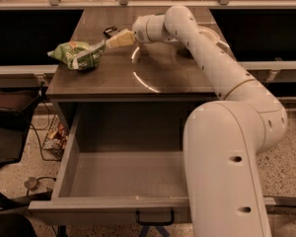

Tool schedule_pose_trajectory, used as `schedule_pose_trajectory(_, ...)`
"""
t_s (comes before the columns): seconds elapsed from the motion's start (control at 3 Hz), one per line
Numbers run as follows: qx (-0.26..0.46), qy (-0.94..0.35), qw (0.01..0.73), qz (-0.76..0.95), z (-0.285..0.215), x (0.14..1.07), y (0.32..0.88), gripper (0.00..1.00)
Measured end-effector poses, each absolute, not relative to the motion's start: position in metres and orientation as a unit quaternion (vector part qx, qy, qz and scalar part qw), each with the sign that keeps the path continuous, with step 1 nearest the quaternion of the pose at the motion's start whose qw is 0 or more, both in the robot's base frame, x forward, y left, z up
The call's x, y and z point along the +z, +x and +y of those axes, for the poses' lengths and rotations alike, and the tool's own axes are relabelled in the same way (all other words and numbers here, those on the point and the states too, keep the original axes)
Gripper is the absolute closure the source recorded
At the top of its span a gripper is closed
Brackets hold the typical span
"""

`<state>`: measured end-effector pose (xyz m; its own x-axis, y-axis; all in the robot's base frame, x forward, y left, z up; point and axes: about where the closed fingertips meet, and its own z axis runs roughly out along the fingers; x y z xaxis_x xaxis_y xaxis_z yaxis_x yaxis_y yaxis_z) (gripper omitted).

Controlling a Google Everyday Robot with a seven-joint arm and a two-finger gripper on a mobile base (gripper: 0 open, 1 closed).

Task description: Place rxbar chocolate into top drawer

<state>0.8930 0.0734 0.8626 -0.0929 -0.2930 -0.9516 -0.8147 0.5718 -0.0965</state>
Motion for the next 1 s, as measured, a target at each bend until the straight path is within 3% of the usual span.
schedule_pose_trajectory(1.0, 0.269, -0.377, 0.511, 0.724, 0.106, 0.827, 0.908, 0.03)
